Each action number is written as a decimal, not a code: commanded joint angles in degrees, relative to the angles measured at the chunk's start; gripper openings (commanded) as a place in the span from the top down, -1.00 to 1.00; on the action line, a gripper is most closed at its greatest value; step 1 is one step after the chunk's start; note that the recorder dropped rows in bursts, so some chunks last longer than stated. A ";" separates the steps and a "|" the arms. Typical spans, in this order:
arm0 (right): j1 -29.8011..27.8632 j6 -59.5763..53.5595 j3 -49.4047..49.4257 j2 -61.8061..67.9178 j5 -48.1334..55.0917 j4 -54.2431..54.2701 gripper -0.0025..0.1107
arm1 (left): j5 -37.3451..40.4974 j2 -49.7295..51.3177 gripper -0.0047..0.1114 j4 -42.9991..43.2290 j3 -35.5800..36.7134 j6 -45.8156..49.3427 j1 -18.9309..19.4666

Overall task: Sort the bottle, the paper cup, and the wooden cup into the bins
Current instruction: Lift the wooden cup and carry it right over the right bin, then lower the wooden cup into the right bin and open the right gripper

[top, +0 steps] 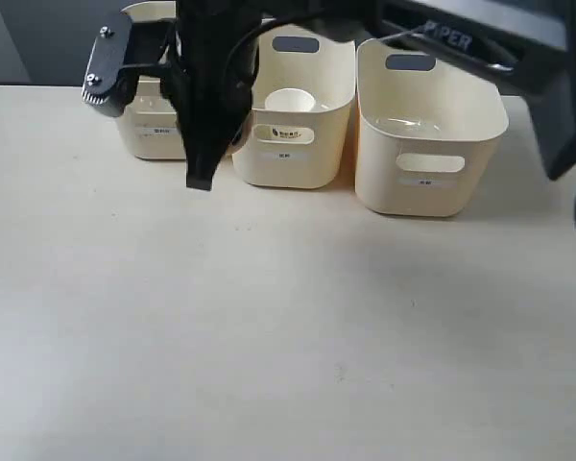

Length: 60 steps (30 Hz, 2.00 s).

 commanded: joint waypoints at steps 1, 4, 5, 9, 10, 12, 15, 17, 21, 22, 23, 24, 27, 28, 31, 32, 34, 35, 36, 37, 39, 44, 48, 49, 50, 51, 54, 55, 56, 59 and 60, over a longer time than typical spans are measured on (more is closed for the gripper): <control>-0.12 3.52 -0.13 -3.95 1.93 -4.58 0.97 | -0.40 -0.28 0.92 0.00 0.10 -0.08 0.03; -0.12 5.24 -0.13 -5.65 1.93 -6.02 0.97 | -0.40 -0.28 0.92 0.00 0.10 -0.08 0.03; -0.12 5.97 -0.13 -6.23 1.93 -6.60 0.97 | -0.40 -0.28 0.92 0.00 0.10 -0.08 0.03; -0.12 10.01 0.68 -7.94 1.93 -10.02 0.97 | -0.40 -0.28 0.92 0.00 0.10 -0.08 0.03; -0.12 10.36 1.41 -8.67 1.93 -11.20 0.97 | -0.40 -0.28 0.92 0.00 0.10 -0.08 0.03; -0.22 11.02 3.58 -9.90 1.93 -13.59 0.97 | -0.40 -0.28 0.92 0.00 0.10 -0.08 0.03; -0.23 12.36 7.53 -11.51 1.93 -17.32 0.97 | -0.40 -0.28 0.92 0.00 0.10 -0.08 0.03; -0.30 13.67 9.91 -12.42 1.93 -19.42 0.97 | -0.40 -0.28 0.92 0.00 0.10 -0.08 0.03; -2.02 15.48 14.40 -14.60 1.93 -20.31 0.97 | -0.40 -0.28 0.92 0.00 0.10 -0.08 0.03; -2.74 15.87 15.24 -15.17 1.93 -20.16 0.97 | -0.40 -0.28 0.92 0.00 0.10 -0.08 0.03; -4.00 16.57 16.74 -15.76 1.93 -20.17 0.97 | -0.40 -0.28 0.92 0.00 0.10 -0.08 0.03; -4.90 16.83 17.80 -16.43 1.93 -20.17 0.97 | -0.40 -0.28 0.92 0.00 0.10 -0.08 0.03; -7.84 17.06 22.16 -18.50 0.06 -19.60 0.97 | -0.40 -0.28 0.92 0.00 0.10 -0.08 0.03; -8.81 17.18 23.37 -19.14 -0.96 -19.38 0.97 | -0.40 -0.28 0.92 0.00 0.10 -0.08 0.03; -11.38 17.31 27.30 -21.23 -5.23 -19.01 0.97 | -0.40 -0.28 0.92 0.00 0.10 -0.08 0.03; -12.64 17.31 28.49 -21.70 -6.97 -18.25 0.97 | -0.40 -0.28 0.92 0.00 0.10 -0.08 0.03; -14.71 17.31 29.89 -22.27 -9.77 -17.13 0.97 | -0.40 -0.28 0.92 0.00 0.10 -0.08 0.03; -15.63 17.31 30.54 -22.30 -11.38 -16.79 0.97 | -0.40 -0.28 0.92 0.00 0.10 -0.08 0.03; -16.80 17.31 31.06 -22.30 -12.88 -16.13 0.97 | -0.40 -0.28 0.92 0.00 0.10 -0.08 0.03; -18.09 17.31 31.55 -22.30 -14.36 -15.42 0.97 | -0.40 -0.28 0.92 0.00 0.10 -0.08 0.03; -20.50 17.31 32.64 -22.30 -17.37 -13.92 0.97 | -0.40 -0.28 0.92 0.00 0.10 -0.08 0.03; -28.07 16.73 34.08 -22.17 -25.31 -7.56 0.97 | -0.40 -0.28 0.92 0.00 0.10 -0.08 0.03; -31.62 12.07 34.08 -20.94 -30.20 -0.60 0.97 | -0.40 -0.28 0.92 0.00 0.10 -0.08 0.03; -32.17 10.50 34.08 -20.28 -31.16 1.30 0.97 | -0.40 -0.28 0.92 0.00 0.10 -0.08 0.03; -32.77 9.10 34.08 -18.76 -32.55 2.82 0.97 | -0.40 -0.28 0.92 0.00 0.10 -0.08 0.03; -33.01 9.10 33.60 -16.95 -33.92 2.79 0.97 | -0.40 -0.28 0.92 0.00 0.10 -0.08 0.03; -33.26 9.00 30.69 -11.75 -34.33 2.79 0.97 | -0.40 -0.28 0.92 0.00 0.10 -0.08 0.03; -33.26 8.45 28.99 -10.03 -34.18 3.26 0.97 | -0.40 -0.28 0.92 0.00 0.10 -0.08 0.03; -33.26 7.26 27.81 -8.86 -33.91 4.08 0.97 | -0.40 -0.28 0.92 0.00 0.10 -0.08 0.03; -33.26 2.64 21.41 -4.19 -29.71 7.69 0.97 | -0.40 -0.28 0.92 0.00 0.10 -0.08 0.03; -33.26 2.61 18.79 -2.64 -27.59 8.13 0.97 | -0.40 -0.28 0.92 0.00 0.10 -0.08 0.03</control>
